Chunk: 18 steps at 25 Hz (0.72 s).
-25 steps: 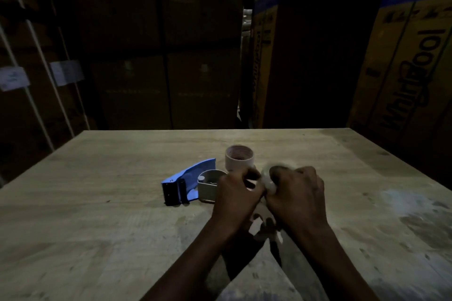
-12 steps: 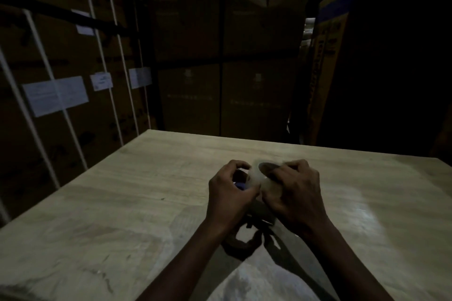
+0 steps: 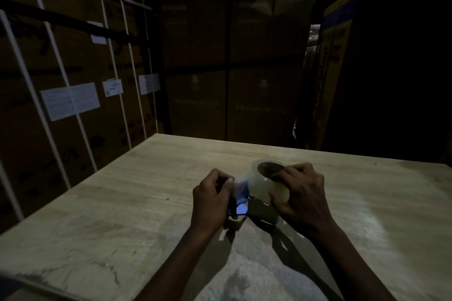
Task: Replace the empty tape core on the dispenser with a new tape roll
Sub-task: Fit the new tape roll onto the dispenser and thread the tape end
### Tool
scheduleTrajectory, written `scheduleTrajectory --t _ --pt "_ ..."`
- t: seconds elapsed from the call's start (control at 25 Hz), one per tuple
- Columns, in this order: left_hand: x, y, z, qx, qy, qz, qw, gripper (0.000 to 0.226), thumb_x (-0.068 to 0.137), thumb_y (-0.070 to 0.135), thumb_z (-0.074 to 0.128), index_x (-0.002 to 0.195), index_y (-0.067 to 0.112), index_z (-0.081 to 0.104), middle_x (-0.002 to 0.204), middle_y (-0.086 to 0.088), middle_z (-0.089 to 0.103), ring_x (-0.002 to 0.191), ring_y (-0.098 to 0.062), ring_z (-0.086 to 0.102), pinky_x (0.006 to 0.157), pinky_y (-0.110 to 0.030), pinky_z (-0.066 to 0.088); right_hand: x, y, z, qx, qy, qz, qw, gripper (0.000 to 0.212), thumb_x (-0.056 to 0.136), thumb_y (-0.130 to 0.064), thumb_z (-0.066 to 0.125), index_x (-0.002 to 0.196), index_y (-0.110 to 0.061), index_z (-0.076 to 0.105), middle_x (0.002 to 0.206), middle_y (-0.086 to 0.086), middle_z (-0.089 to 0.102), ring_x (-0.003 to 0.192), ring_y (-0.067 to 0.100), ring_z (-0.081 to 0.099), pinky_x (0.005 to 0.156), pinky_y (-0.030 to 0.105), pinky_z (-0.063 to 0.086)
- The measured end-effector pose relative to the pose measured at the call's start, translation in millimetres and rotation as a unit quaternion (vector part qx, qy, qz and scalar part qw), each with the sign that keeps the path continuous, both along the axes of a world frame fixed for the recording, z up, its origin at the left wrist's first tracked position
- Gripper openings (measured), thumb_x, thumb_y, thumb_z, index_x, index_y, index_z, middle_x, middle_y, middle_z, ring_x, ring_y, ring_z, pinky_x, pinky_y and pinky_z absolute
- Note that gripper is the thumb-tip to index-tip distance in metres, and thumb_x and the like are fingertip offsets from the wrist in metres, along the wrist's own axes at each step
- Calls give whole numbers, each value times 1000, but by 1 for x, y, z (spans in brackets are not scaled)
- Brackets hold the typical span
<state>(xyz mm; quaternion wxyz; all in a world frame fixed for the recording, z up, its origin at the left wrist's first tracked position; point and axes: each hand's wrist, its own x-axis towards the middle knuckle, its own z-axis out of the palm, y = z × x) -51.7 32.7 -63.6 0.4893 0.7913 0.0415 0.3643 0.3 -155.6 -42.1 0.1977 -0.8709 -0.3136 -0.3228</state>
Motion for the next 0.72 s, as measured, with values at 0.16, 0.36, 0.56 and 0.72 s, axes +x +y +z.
scheduleTrajectory --t 0.16,0.36,0.56,0.72 --pt "-3 7 -10 -25 26 15 999 15 84 12 66 91 23 58 86 8 67 81 0 64 64 -10 51 -2 -5 -9 9 15 15 1000 31 68 -32 64 97 -21 65 99 0 67 95 25 51 77 37 32" --pt "9 4 -9 1 41 -14 999 27 82 5 66 97 25 55 94 5 65 86 -2 63 65 -9 53 -1 -4 -12 3 20 5 1000 31 67 -30 69 97 -21 65 100 1 67 96 26 51 77 41 36" --pt "20 8 -8 26 20 2 999 33 79 0 68 93 28 55 95 5 64 88 -3 62 64 -10 53 -2 -3 -14 -7 4 -4 1000 33 65 -33 66 96 -20 65 99 3 68 92 26 54 76 38 37" --pt "23 20 -10 20 2 25 999 33 78 -2 69 90 27 56 89 5 65 85 1 62 66 -3 49 -6 4 -12 -10 -3 23 1000 30 69 -34 63 96 -19 64 98 4 68 92 24 56 76 32 39"
